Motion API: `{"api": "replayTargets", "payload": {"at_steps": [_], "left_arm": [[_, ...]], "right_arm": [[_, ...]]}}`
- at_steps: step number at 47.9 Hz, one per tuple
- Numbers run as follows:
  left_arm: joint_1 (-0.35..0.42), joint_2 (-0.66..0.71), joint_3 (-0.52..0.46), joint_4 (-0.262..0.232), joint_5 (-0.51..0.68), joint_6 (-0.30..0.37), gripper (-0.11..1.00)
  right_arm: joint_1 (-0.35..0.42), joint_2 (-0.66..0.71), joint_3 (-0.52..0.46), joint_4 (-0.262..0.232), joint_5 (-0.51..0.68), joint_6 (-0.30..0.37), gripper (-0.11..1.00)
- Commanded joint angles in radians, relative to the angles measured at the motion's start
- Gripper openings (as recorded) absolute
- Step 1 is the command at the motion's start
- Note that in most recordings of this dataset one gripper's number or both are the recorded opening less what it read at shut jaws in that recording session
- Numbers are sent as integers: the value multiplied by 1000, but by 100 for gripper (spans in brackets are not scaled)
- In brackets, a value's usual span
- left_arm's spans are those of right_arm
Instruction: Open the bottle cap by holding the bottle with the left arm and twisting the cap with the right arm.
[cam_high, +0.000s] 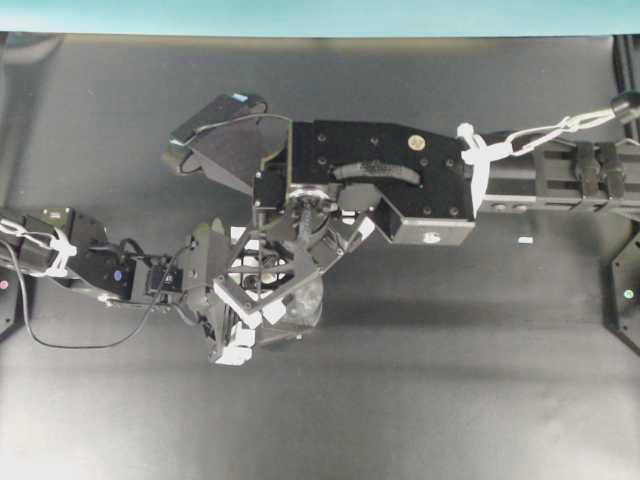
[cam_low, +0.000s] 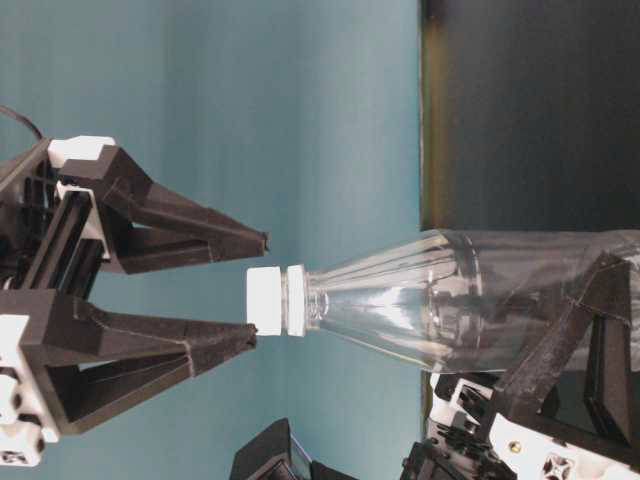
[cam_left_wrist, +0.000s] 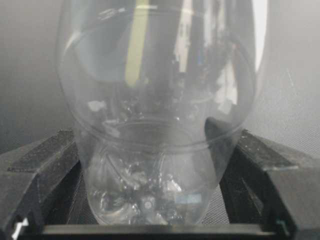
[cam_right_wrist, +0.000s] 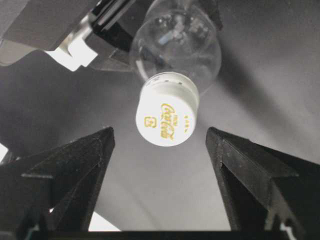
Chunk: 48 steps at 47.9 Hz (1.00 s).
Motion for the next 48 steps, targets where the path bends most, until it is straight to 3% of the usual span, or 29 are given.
{"api": "replayTargets", "payload": {"at_steps": [1,20,27,35,41,48], "left_arm": [[-11,3,3,3,9,-5,84],[-11,3,2,5,8,-5,84],[-11,3,0,3,9,-5,84],[-11,3,0,3,9,-5,84],[-12,3,0,3,9,-5,84],[-11,3,0,5,9,-5,84]], "right_arm": [[5,2,8,-5,-11,0,71],[3,2,31,-8,-61,-9,55],[3,2,31,-8,-57,-26,39],[-2,2,31,-8,-57,-44,38],[-3,2,31,-9,-55,-106,38],[-8,3,26,-9,-57,-259,38]]}}
